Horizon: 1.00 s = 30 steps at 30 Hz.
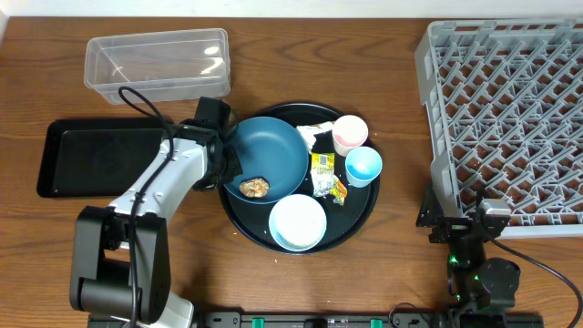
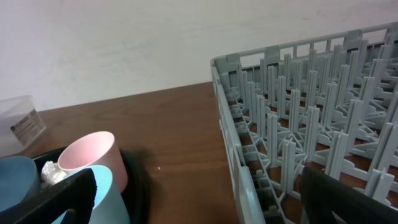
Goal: Sort waste into correct bins and load items into the dishwasher rack
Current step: 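Reach the left gripper to the blue plate rim and grasp it, then lift the blue plate left and tip the food scrap onto the black tray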
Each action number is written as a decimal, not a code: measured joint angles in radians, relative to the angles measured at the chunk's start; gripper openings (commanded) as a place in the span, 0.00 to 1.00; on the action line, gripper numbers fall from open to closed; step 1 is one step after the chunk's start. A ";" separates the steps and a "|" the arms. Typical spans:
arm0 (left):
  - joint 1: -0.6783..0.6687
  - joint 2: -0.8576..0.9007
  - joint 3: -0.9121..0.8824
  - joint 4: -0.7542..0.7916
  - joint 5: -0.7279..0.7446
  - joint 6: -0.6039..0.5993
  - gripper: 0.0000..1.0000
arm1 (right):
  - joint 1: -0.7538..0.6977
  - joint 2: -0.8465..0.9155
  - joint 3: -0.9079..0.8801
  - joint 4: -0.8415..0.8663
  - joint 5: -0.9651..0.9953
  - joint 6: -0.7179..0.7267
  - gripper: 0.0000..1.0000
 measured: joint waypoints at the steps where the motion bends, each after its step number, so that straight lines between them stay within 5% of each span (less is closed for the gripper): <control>1: 0.000 0.000 0.000 0.000 0.000 0.000 0.06 | 0.000 0.000 0.000 0.000 0.000 0.000 0.99; 30: 0.000 -0.193 0.084 -0.141 -0.020 0.002 0.06 | 0.000 0.000 0.000 0.000 0.000 0.000 0.99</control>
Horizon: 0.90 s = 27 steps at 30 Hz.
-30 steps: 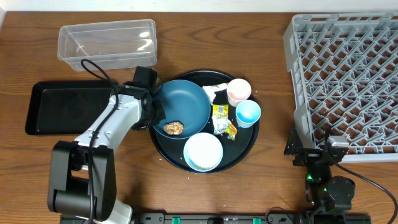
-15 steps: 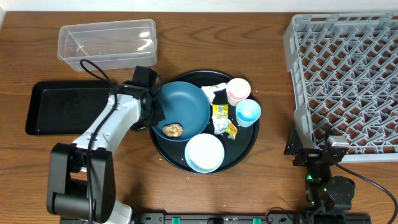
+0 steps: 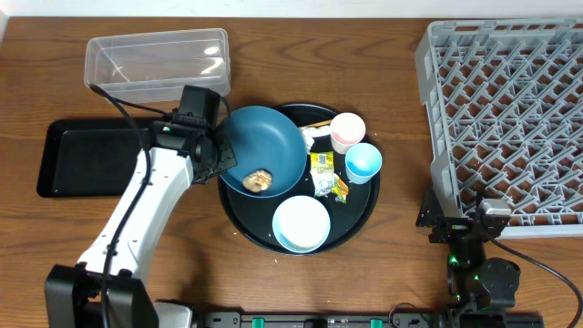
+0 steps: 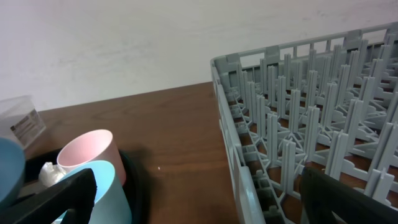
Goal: Sort waste into correct bins and load items into the dishwasher rack
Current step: 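Lift the blue plate left and tip the food scrap onto the black tray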
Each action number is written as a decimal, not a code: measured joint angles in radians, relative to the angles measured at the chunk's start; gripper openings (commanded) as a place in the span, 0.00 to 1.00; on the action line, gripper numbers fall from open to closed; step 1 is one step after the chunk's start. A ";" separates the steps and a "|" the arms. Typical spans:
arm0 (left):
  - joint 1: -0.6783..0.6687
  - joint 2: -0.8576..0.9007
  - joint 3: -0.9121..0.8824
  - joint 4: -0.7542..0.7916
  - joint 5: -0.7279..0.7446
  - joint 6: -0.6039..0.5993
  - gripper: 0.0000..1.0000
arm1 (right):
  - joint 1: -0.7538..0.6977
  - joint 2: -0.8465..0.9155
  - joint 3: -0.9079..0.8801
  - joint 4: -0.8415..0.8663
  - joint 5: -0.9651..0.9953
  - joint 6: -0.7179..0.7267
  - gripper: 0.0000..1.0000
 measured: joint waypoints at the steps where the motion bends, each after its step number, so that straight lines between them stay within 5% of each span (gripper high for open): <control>1: 0.000 -0.003 0.000 -0.002 -0.007 0.000 0.06 | 0.000 0.000 0.000 0.000 0.000 0.000 0.99; 11: 0.047 -0.005 0.000 -0.001 -0.077 0.006 0.06 | 0.000 0.000 0.000 0.000 0.000 0.000 0.99; 27: 0.390 -0.075 0.105 0.068 -0.101 -0.047 0.06 | 0.000 0.000 0.000 0.000 0.000 0.000 0.99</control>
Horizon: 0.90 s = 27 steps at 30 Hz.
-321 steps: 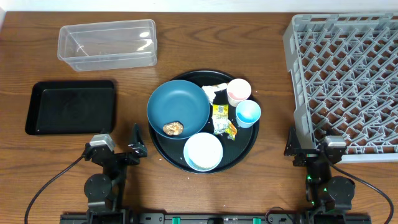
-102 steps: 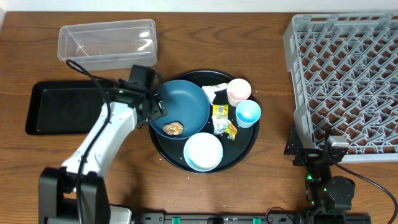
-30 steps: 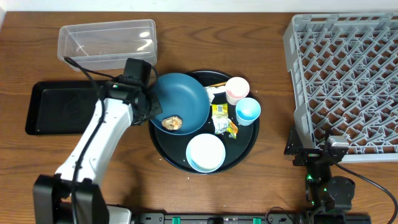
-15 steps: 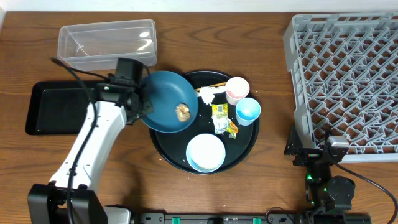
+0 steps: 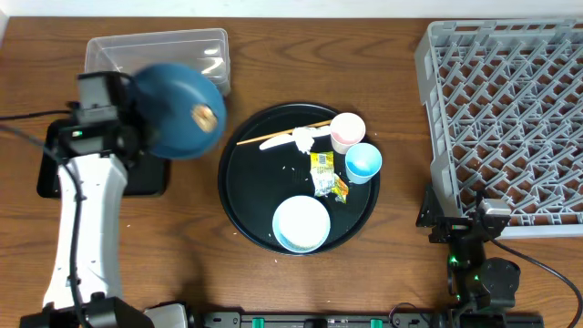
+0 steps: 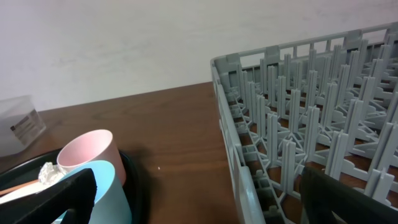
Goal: Sort waste into correct bins and load items into the dishwasher rack
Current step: 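Lift the blue plate left and tip the food scrap onto the black tray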
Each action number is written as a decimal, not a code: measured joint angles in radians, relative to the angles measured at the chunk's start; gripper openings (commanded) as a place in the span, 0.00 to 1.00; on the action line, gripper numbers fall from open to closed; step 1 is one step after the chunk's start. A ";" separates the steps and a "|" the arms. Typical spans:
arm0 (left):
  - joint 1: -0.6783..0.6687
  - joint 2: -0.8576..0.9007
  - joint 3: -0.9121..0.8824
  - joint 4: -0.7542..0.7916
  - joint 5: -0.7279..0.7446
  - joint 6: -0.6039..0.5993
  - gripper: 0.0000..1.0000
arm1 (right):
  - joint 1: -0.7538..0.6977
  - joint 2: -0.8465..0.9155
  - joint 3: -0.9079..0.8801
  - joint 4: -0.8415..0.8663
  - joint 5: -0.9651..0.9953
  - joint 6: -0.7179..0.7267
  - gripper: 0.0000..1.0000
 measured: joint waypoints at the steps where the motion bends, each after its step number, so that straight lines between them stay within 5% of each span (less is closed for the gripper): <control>1: 0.017 -0.001 0.002 0.016 0.000 -0.001 0.06 | 0.000 0.000 0.000 0.000 0.000 0.000 0.99; 14: 0.299 -0.001 0.002 0.093 -0.136 0.010 0.06 | 0.000 0.000 0.000 0.000 0.000 0.000 0.99; 27: 0.343 0.001 0.002 0.143 -0.389 0.254 0.06 | 0.000 0.000 0.000 0.000 0.000 0.000 0.99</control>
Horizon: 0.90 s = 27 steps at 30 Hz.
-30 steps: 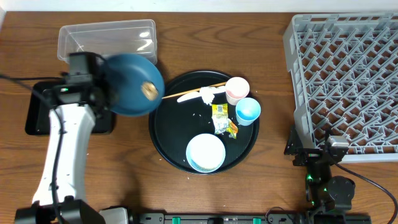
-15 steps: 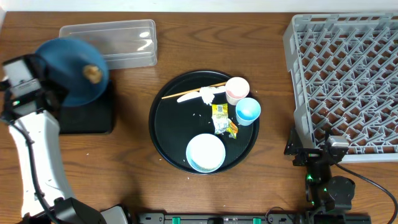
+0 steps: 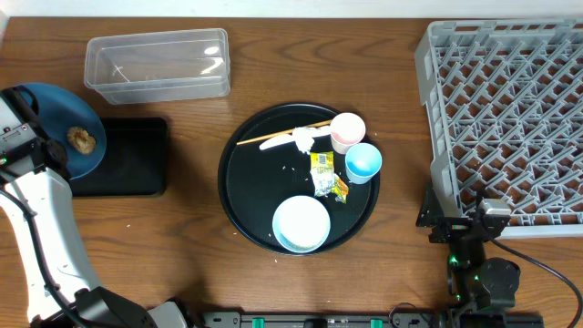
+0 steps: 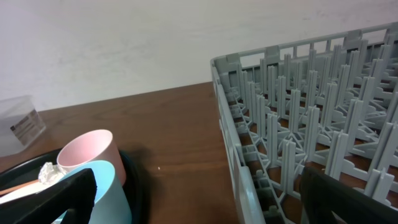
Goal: Sort waste into correct bins and load items into the dishwasher rack
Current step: 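Lift the blue plate left and tip the food scrap onto the black tray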
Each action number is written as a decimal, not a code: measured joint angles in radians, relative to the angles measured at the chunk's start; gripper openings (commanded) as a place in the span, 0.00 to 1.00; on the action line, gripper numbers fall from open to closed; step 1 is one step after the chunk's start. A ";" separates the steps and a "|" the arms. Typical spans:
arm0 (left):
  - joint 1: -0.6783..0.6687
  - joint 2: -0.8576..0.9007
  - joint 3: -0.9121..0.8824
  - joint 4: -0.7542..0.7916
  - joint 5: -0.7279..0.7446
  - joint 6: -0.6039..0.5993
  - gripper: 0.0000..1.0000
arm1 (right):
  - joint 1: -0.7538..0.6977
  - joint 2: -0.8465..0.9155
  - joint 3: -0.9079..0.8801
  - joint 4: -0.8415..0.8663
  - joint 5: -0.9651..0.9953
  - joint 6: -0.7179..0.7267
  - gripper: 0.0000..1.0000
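My left gripper [image 3: 38,151] is at the far left edge, shut on the rim of a blue plate [image 3: 64,123] that carries a brown food scrap [image 3: 82,139]. The plate hangs over the left end of the black bin [image 3: 123,157]. The round black tray [image 3: 250,187] holds a white bowl [image 3: 301,221], a pink cup [image 3: 348,133], a light blue cup [image 3: 363,165], a wooden stick [image 3: 273,138], a crumpled tissue [image 3: 305,139] and yellow wrappers [image 3: 324,173]. My right gripper [image 4: 199,205] stands open beside the grey dishwasher rack [image 3: 506,109], holding nothing.
A clear plastic bin [image 3: 157,64] lies at the back left, just behind the black bin. The rack's near corner wall [image 4: 242,174] stands close on my right gripper's right side. The pink cup [image 4: 87,155] and the blue cup [image 4: 109,190] are to its left.
My left gripper has carried the blue plate from beside the clear bin to the far left, over the black bin's left end. The scrap is still on it. The right arm has not moved.
First my left gripper was at the blue plate's left rim on the round tray. Then the plate was raised and shifted slightly left. After that it was off the tray, tilted beside the clear bin, and now it is at the far left over the black bin.
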 measured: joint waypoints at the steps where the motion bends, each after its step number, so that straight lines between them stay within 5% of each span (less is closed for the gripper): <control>1: 0.000 0.002 0.000 -0.001 -0.012 0.010 0.06 | 0.000 0.000 0.000 0.000 0.000 0.000 0.99; 27: -0.136 0.134 0.000 0.077 -0.441 0.187 0.06 | 0.000 0.000 0.000 0.000 0.000 0.000 0.99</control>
